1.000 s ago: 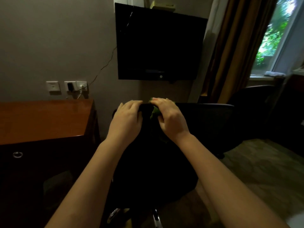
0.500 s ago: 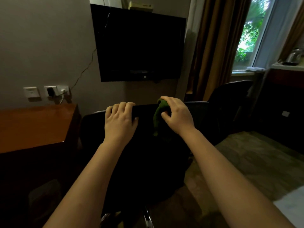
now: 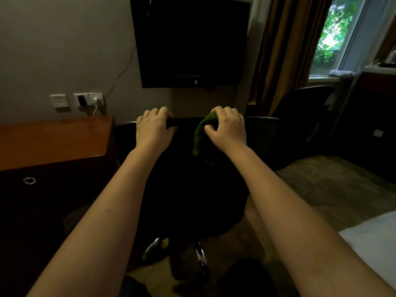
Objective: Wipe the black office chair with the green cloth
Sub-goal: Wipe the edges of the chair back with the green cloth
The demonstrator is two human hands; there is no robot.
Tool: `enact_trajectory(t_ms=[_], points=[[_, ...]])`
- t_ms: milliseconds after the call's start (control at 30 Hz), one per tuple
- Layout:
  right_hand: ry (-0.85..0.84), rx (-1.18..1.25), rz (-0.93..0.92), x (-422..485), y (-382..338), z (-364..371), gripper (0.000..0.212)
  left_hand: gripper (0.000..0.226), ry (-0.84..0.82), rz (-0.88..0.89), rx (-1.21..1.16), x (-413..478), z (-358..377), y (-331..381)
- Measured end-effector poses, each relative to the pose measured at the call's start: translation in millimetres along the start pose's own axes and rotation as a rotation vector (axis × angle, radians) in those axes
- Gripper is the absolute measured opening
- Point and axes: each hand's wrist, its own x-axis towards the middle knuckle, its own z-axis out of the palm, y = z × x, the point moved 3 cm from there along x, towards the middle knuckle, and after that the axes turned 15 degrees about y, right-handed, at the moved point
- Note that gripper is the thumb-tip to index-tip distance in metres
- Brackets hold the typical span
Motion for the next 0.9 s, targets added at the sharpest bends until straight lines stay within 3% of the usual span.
enact_trajectory(t_ms=[367,533,667,767,900], points=[[0.194,-0.042,-0.055,-54,-20,-54,0.034,0.03,0.076,0.08,-0.094,-42,-46,16],[0.28,-0.056,-0.058,-70,-30,-71,0.032,0.043,0.071,0.177,0.037,-59,-57,37],[0.22,-0.077,-0.117,-73,-30,-78,0.038,0.054,0.044,0.316,0.007,-70,-45,82],[0.196,-0.106,-0.14,-72,-12,-85,0.04,0.055,0.058,0.316,0.01,-80,-25,106],[0.291,-0.045,-0.006,-78,45,-105,0.039,0.055,0.117,0.319,-0.002,-80,-11,96]])
